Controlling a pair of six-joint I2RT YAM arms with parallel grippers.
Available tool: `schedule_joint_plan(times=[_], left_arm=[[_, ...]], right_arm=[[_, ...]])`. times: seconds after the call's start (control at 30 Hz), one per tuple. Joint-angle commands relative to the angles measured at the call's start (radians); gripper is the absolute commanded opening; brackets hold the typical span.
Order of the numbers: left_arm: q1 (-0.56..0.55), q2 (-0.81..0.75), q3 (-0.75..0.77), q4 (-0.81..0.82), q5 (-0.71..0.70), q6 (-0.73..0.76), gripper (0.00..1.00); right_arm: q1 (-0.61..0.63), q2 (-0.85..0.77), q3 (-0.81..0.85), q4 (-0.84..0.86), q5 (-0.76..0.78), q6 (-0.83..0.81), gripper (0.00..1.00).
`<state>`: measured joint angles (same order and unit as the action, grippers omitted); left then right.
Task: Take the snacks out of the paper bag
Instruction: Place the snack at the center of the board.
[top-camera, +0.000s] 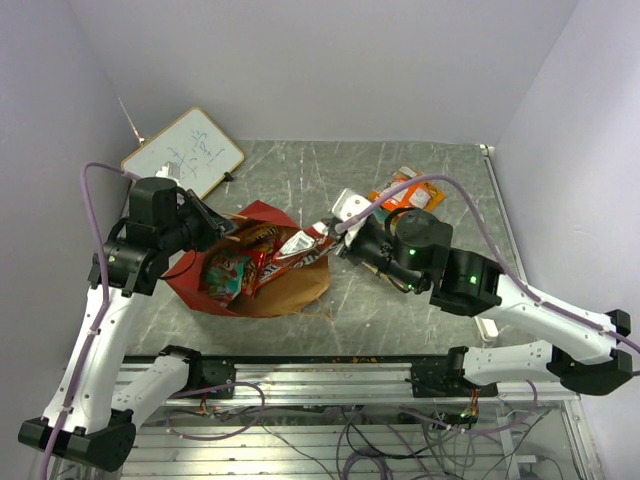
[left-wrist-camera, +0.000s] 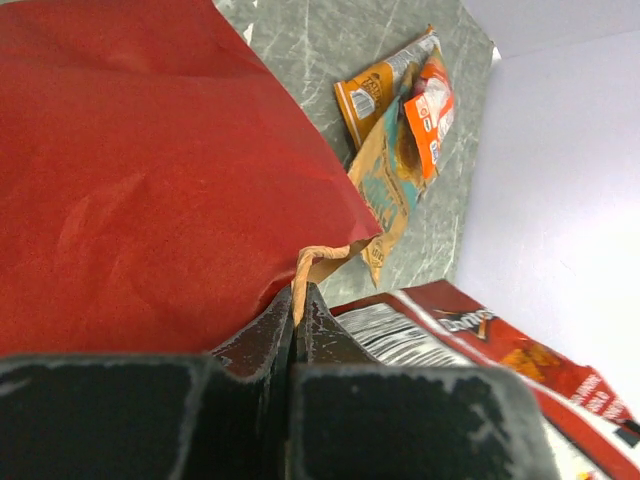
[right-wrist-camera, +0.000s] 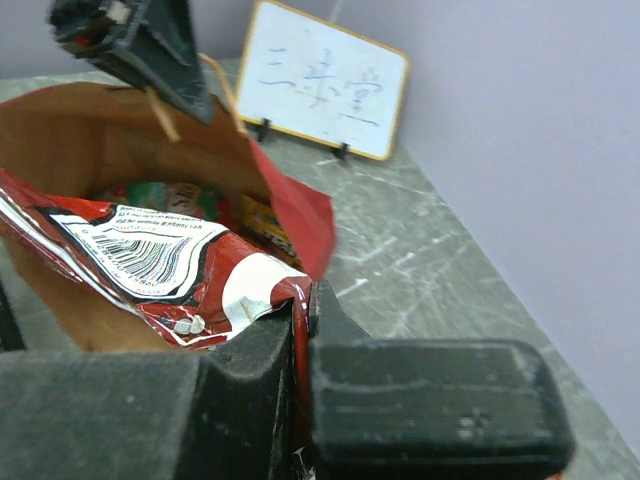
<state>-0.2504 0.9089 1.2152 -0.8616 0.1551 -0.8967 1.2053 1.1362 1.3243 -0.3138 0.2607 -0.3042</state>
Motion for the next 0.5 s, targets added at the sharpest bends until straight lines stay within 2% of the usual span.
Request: schedule_joint_plan(times=[0.0,0.13,0.27,0.47], left_arm=[[-0.003,0.016,0.038,-0.053,-0.055,0.030,0.07],[-0.004,0.011,0.044,-0.063,-0.065,0.043,0.07],[-0.004,0.002,0.046,-0.063,-0.058,0.050,0.07],[-0.004,0.001,0.053,-0.054,-0.026,0.060,0.07]], right_arm=[[-0.009,-0.057,0.031,-0.043,0.218,-0.044,0.00],[-0.086,-0.097,-0.013,-0.015,0.319,-0.101,0.00],[-0.339,-0.090,-0.044,0.003,0.226,-0.122,0.00],[-0.656,0.001,-0.110,0.143,0.059,-0.174,0.00]])
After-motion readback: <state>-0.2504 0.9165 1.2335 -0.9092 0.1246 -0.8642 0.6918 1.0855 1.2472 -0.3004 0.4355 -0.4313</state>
